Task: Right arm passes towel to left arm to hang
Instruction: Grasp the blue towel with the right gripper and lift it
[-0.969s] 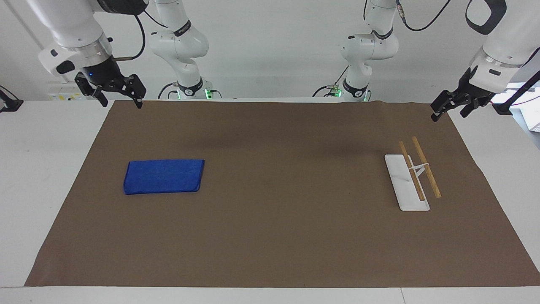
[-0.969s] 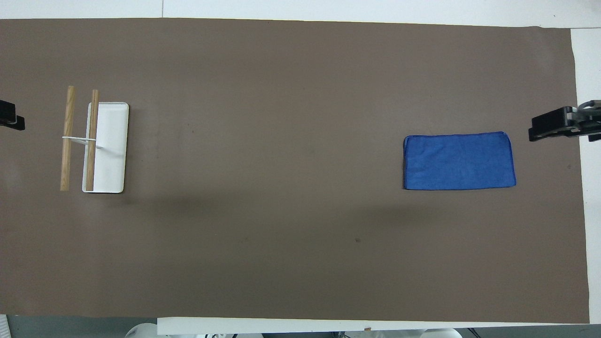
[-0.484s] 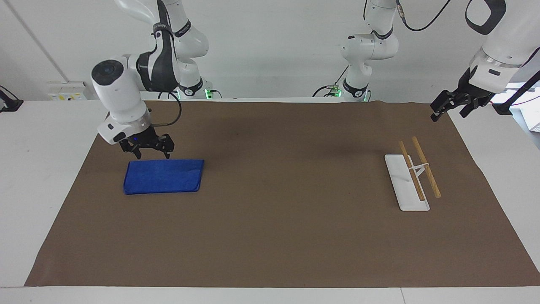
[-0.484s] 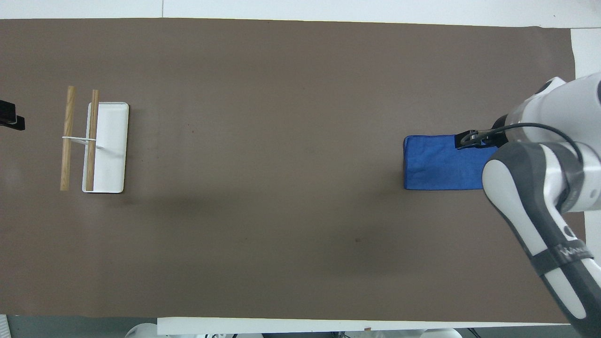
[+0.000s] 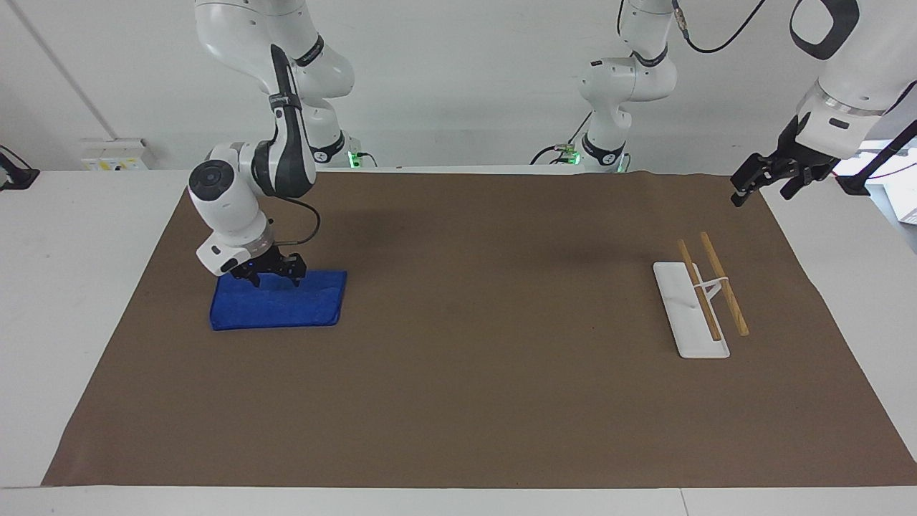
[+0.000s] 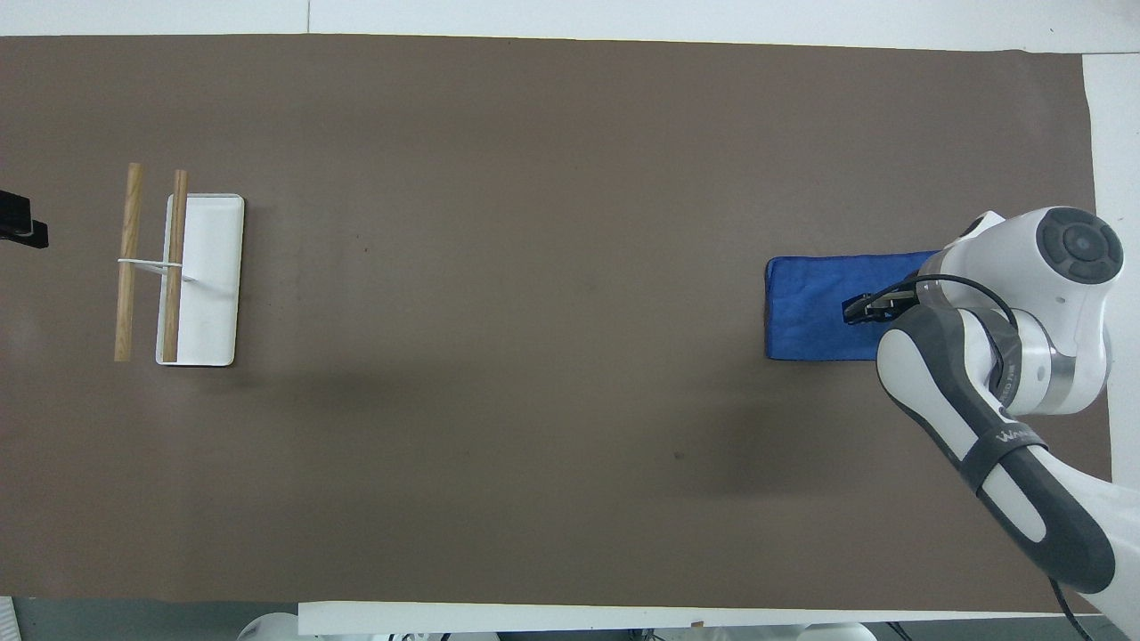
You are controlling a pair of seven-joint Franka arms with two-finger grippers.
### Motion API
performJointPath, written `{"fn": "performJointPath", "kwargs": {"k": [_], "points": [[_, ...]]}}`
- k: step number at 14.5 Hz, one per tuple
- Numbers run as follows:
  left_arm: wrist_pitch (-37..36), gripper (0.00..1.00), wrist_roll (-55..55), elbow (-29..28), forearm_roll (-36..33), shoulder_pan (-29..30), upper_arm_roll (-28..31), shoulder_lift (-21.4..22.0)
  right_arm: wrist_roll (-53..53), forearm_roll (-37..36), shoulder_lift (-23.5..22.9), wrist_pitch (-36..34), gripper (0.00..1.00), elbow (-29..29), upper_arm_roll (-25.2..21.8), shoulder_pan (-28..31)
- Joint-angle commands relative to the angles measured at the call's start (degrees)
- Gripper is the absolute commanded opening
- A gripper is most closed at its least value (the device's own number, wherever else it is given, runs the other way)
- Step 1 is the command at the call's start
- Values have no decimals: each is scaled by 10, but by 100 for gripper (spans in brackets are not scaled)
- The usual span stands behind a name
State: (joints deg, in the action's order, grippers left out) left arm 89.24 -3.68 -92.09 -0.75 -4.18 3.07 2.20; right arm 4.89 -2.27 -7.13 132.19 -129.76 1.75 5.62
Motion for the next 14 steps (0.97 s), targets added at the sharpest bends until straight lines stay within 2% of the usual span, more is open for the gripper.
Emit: {"fn": "performJointPath", "kwargs": {"k": [1,4,5,7,8,9,11,14], "points": [[1,100,8,-18,-3,2,1,12,21,6,4,17,90,-24,4,8],[2,100,8,-27,-3,9,1,18,24,6,3,41,83,-37,4,8],[-1,100,8,-28,-4,10,1,18,25,6,1,42,77,-38,4,9],[-2,100,7,-28,-4,10,1,18,32,6,0,41,55,-39,4,9],[-1,100,5,-28,-4,10,1,18,35,6,0,41,36,-39,4,8],[-3,100,5,-29,-5,10,1,19,35,6,0,41,22,-38,4,9],[3,100,6,-42,-5,11,1,26,34,6,-1,40,2,-37,4,7],[7,100,6,-46,-5,11,2,27,39,6,-1,20,0,-12,5,4]]}}
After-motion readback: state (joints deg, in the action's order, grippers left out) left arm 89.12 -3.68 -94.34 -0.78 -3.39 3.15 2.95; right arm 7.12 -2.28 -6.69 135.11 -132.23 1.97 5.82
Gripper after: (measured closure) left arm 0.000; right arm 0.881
